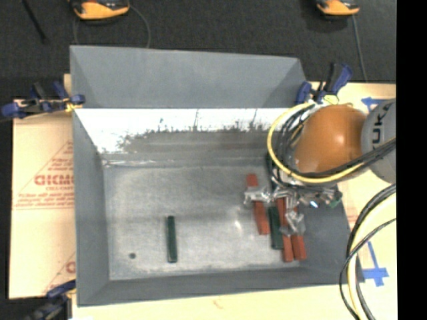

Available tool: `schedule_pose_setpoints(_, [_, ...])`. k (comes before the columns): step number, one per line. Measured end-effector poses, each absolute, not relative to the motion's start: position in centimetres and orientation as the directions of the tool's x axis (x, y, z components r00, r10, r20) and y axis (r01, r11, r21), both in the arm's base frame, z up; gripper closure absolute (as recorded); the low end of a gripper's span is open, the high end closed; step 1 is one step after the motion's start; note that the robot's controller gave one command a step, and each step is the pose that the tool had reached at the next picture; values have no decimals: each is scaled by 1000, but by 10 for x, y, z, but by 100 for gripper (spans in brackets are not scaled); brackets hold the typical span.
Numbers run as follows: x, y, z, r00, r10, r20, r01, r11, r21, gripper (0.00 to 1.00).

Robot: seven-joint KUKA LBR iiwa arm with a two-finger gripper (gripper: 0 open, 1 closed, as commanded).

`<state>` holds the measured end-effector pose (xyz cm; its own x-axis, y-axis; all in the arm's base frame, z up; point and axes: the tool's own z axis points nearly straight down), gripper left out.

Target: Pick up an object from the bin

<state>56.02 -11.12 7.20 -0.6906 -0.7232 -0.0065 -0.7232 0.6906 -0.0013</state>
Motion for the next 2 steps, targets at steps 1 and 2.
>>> schedule_pose_setpoints(1, [628,-118,71,-454,-891,-14,-891,454,13,0])
schedule_pose_setpoints(2, [629,-126,72,-457,-890,-7,-890,457,-2,100])
